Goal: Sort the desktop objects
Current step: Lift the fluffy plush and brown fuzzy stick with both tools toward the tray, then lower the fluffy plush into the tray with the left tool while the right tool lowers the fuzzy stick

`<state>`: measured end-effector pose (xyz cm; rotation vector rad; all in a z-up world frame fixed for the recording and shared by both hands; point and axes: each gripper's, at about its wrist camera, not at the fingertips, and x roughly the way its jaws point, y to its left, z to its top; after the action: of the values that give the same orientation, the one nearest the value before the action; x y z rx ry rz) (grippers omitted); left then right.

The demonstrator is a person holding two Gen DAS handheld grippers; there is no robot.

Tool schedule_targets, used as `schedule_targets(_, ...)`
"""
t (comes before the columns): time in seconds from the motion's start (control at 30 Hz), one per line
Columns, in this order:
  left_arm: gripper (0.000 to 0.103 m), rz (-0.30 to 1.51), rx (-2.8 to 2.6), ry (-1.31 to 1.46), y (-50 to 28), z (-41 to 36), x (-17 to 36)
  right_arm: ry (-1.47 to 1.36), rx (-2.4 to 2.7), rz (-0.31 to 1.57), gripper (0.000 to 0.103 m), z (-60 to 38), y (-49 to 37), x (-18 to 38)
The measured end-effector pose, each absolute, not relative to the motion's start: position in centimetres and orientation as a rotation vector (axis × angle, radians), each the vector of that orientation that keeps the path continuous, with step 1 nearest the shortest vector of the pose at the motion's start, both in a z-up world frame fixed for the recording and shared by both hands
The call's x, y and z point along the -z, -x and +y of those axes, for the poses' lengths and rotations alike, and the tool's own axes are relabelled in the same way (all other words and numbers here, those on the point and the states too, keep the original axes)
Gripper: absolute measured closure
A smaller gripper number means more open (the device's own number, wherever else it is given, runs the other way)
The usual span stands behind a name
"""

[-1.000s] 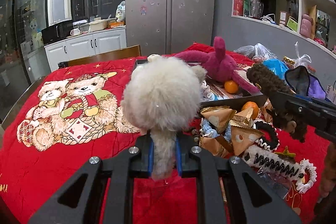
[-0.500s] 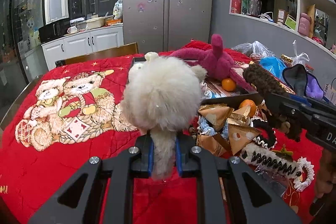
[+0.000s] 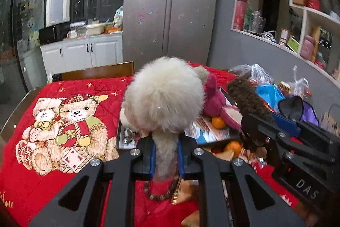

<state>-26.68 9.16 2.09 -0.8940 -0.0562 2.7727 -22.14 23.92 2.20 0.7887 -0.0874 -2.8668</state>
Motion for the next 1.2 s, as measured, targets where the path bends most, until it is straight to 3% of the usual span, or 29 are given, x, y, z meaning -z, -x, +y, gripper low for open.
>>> schedule_targets(0.13,0.086,-0.138,-2.736,1.028,30.8,9.3,-1.9,-0.817,2.894,-0.142,0.066,24.0,24.7,-3.5)
schedule_targets(0.4,0.086,-0.102,-2.712,1.039,35.1,10.2,0.6,-0.876,2.854,-0.221,0.066,24.8,30.6,-3.2)
schedule_targets(0.67,0.087,-0.053,-2.704,1.037,35.5,10.4,1.8,-0.989,2.789,-0.225,0.066,25.1,33.4,0.0)
schedule_targets(1.2,0.089,-0.011,-2.700,1.048,35.3,10.5,2.3,-1.047,2.759,-0.199,0.066,24.4,33.9,1.4)
